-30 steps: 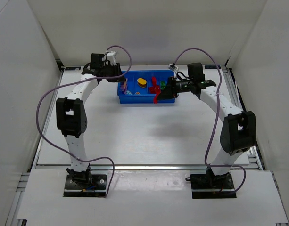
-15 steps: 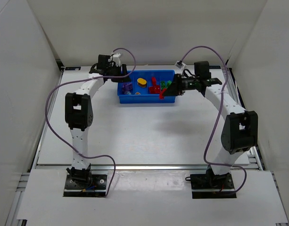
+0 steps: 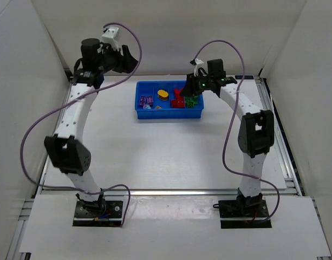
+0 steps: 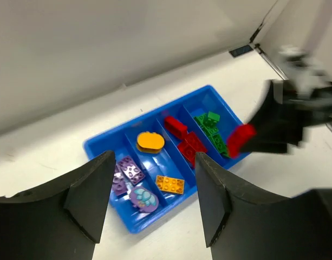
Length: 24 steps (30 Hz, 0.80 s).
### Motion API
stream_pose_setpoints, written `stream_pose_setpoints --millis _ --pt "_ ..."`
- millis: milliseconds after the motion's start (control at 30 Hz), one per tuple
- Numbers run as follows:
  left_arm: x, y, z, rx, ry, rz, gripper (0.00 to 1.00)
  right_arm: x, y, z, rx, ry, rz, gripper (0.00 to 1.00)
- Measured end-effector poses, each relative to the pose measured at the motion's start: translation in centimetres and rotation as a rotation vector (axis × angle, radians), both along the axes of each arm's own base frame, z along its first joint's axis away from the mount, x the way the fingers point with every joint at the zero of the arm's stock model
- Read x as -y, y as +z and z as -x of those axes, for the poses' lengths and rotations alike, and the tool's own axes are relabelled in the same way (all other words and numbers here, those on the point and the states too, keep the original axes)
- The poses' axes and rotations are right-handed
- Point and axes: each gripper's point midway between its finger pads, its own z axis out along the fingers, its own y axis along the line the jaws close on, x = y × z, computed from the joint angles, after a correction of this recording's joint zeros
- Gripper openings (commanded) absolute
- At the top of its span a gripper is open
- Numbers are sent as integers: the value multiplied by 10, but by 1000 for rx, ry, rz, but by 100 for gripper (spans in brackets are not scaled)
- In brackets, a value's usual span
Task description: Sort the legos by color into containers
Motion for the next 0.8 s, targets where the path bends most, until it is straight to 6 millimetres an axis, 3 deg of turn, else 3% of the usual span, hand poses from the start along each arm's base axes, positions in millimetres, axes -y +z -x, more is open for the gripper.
stream_pose_setpoints --millis 100,200,300,400,533,567,600,633,800 --pt "-13 53 45 141 10 -52 72 -10 -22 -24 31 -24 63 15" --pt "-27 61 84 189 34 -111 77 -20 -50 -37 37 -41 127 16" --pt "-38 40 100 150 61 -153 81 -27 -77 -46 49 -44 194 21" --pt "-49 3 99 54 93 -183 83 -32 -97 -49 57 -48 247 27" --pt "-65 -49 103 -93 143 -214 85 -32 -98 -57 97 -68 284 33" --pt "-69 -57 104 -120 153 -218 86 -31 -98 -59 106 -73 292 39" --pt "-72 -63 106 -137 162 -220 97 -29 -99 -60 111 -80 302 50" --pt "-75 -66 106 -147 168 -221 99 -27 -99 -61 115 -85 310 63" --pt "-82 -71 105 -174 204 -210 99 -20 -100 -63 125 -99 334 86"
